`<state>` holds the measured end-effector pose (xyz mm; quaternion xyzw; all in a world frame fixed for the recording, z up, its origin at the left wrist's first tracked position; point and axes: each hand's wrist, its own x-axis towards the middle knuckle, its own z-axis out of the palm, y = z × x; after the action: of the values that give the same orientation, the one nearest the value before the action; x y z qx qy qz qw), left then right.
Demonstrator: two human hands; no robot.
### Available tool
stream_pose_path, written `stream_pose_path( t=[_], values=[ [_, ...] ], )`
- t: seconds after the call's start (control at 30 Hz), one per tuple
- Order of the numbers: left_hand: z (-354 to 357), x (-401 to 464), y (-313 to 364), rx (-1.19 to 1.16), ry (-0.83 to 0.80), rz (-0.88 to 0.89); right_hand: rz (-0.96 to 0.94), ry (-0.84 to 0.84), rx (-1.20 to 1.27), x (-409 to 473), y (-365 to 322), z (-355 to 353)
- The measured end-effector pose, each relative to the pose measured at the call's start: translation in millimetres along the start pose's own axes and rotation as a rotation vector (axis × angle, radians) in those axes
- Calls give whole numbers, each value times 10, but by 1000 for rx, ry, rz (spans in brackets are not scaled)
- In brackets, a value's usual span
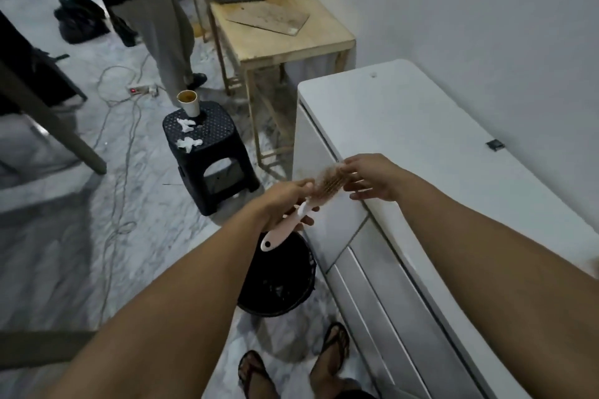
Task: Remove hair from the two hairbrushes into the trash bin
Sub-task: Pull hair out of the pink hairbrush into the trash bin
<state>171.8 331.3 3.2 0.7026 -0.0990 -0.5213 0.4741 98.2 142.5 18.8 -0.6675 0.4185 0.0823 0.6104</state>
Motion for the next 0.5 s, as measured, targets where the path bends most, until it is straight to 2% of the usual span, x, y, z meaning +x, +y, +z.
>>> stream_pose_path(
  t=[0.1,0.23,0.5],
  values=[
    [-220,-76,-222,-48,82,24,-33,-16,-23,80,3,360],
    [-410,-50,-563,1,203,67,-32,-85,-59,241,72,713],
    [-557,326,-1196,-41,416,-75,12,-173,-114,877,474,1214]
  ],
)
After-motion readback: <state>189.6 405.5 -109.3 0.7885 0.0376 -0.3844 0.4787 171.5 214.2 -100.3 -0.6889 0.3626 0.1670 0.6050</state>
